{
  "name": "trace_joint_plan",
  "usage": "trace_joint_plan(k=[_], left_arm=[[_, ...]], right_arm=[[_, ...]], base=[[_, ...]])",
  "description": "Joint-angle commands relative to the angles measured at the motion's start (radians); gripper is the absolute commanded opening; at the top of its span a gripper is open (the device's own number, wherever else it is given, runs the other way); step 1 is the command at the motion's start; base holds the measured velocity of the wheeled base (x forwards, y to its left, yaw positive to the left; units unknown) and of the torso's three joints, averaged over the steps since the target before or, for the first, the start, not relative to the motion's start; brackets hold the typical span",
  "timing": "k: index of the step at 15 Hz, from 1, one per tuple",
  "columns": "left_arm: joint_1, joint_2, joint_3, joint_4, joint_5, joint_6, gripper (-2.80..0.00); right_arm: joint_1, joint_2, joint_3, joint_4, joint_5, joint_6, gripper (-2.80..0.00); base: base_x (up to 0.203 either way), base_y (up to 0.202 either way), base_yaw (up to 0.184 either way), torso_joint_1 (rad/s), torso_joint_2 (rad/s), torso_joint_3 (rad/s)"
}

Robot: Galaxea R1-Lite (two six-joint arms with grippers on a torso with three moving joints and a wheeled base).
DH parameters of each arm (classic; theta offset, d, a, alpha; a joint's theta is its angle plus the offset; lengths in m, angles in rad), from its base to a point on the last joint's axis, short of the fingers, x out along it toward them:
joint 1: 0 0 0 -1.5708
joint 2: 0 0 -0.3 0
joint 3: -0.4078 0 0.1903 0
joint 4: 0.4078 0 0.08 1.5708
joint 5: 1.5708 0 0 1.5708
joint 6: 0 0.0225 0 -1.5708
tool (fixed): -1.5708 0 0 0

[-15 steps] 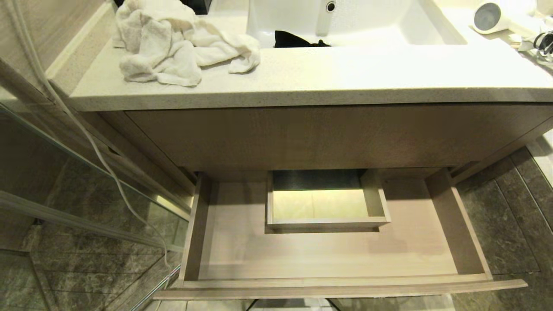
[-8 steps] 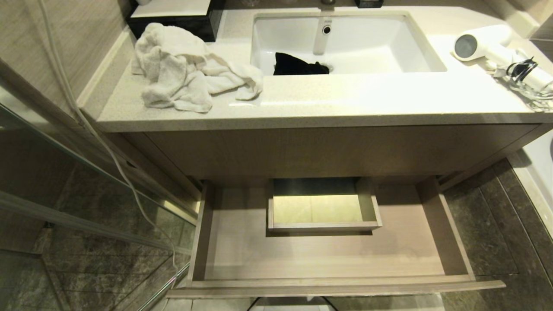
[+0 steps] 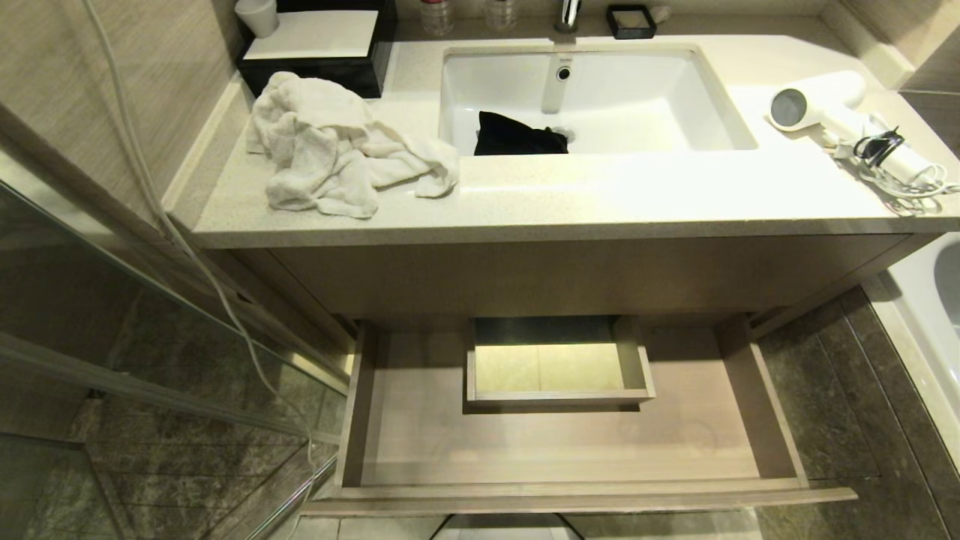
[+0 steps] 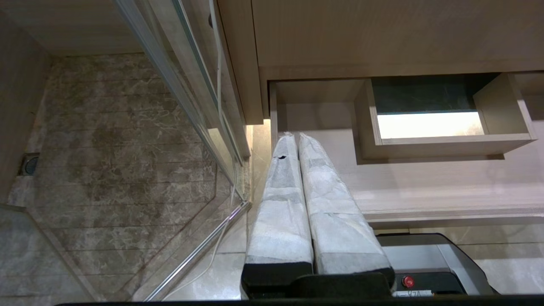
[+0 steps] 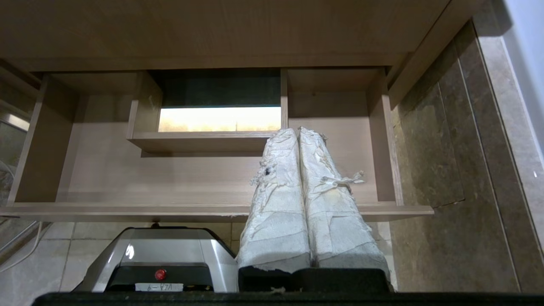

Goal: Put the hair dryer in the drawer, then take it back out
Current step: Pick up the hairdryer

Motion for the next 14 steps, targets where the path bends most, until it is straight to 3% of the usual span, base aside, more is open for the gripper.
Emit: trace_joint_plan(k=[1, 4, 14], left_arm=[[0.0, 0.0, 0.001, 0.0, 0.0, 0.0, -2.8], [0.0, 0.0, 0.0, 0.0, 0.0, 0.0, -2.8], [0.0, 0.0, 0.001, 0.0, 0.0, 0.0, -2.8]], right_arm=[[0.0, -0.001, 0.002, 0.0, 0.0, 0.0, -2.8], [0.0, -0.001, 0.002, 0.0, 0.0, 0.0, -2.8], [0.0, -0.001, 0.002, 0.0, 0.0, -0.002, -2.8]], base=[[0.0, 0.0, 0.0, 0.168, -0.33, -0.153], [0.0, 0.0, 0.0, 0.166, -0.32, -0.152], [0.0, 0.0, 0.0, 0.003, -0.01, -0.003]])
